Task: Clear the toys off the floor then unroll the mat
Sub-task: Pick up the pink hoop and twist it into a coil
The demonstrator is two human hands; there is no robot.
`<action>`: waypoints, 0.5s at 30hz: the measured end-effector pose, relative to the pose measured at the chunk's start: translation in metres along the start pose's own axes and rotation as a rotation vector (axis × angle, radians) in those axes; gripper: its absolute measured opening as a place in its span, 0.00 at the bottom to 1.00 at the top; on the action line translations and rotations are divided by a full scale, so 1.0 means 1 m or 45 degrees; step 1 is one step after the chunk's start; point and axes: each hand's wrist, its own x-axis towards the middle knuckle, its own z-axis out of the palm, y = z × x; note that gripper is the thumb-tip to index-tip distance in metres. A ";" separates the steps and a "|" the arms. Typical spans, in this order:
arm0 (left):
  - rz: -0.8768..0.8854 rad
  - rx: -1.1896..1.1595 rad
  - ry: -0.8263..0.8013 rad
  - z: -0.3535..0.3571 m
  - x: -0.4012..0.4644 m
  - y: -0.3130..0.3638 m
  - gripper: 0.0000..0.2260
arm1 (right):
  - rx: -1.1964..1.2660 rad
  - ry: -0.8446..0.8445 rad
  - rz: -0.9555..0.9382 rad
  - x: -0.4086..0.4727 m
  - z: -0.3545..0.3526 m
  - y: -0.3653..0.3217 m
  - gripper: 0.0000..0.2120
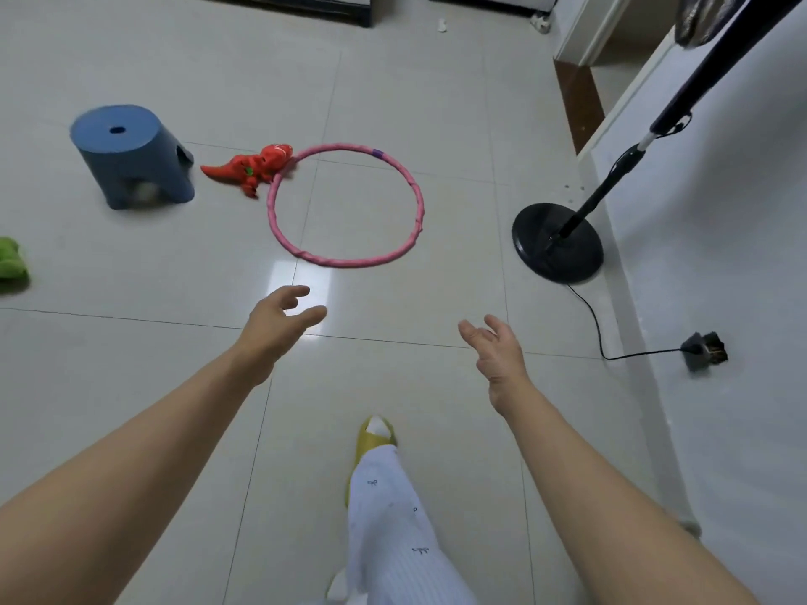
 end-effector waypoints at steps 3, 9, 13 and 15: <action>-0.020 -0.001 0.059 -0.009 0.048 0.019 0.20 | 0.004 -0.046 0.013 0.048 0.027 -0.027 0.33; -0.025 0.005 0.106 -0.027 0.123 0.064 0.21 | -0.033 -0.132 0.036 0.116 0.069 -0.087 0.33; -0.013 0.010 0.102 -0.041 0.171 0.086 0.20 | -0.046 -0.144 0.035 0.154 0.096 -0.122 0.33; -0.025 0.029 0.066 -0.049 0.208 0.095 0.19 | -0.051 -0.118 0.051 0.176 0.112 -0.137 0.33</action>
